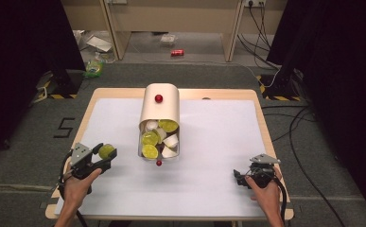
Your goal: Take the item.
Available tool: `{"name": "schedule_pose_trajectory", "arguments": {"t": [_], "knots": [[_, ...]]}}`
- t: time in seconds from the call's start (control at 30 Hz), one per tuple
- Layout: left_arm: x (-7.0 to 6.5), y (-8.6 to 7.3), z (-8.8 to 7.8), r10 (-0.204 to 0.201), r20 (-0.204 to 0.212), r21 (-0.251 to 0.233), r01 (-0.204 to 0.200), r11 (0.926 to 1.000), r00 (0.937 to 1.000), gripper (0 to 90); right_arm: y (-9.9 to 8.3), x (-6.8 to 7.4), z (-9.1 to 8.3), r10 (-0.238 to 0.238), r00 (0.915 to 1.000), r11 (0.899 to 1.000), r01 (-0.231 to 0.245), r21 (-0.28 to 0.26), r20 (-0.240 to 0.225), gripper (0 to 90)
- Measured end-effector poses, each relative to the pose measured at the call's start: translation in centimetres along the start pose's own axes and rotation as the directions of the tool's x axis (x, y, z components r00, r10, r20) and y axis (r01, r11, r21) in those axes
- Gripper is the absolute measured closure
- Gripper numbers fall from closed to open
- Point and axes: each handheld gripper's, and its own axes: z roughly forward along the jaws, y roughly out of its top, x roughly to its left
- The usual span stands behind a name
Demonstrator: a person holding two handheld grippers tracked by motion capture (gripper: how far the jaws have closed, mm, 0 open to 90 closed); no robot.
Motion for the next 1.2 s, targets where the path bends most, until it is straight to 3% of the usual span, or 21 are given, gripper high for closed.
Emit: {"name": "schedule_pose_trajectory", "arguments": {"t": [0.47,0.53,0.87,0.93,1.0,1.2], "knots": [[0.2,-1.2,0.6,-0.004,-0.011,0.004,0.004,1.0,0.9999,39.1,0.0,0.0,0.0,0.0,1.0,1.0,0.0,-0.001,-0.001,4.2],[0.1,-1.5,0.7,-0.021,-0.011,0.016,0.021,0.9996,0.9997,39.2,0.0,0.0,0.0,0.0,1.0,1.0,0.0,-0.001,-0.001,4.2],[0.1,-2.6,1.1,-0.026,-0.015,0.037,0.027,0.999,0.9995,39.2,0.0,0.0,0.0,0.0,1.0,1.0,0.0,-0.001,0.0,4.2],[-0.2,-3.0,1.1,-0.066,-0.003,0.052,0.066,0.9964,0.9978,39.1,0.0,0.0,0.0,0.001,1.0,1.0,-0.001,-0.001,-0.001,4.2],[0.0,-3.1,1.2,-0.04,-0.009,0.054,0.041,0.9977,0.9991,39.1,0.0,0.0,0.0,0.0,1.0,1.0,0.0,0.0,0.0,4.2],[-0.1,-3.7,1.5,-0.019,-0.007,0.073,0.02,0.9972,0.9998,39.1,0.0,0.0,0.0,0.0,1.0,1.0,0.0,-0.001,-0.001,4.3]]}}
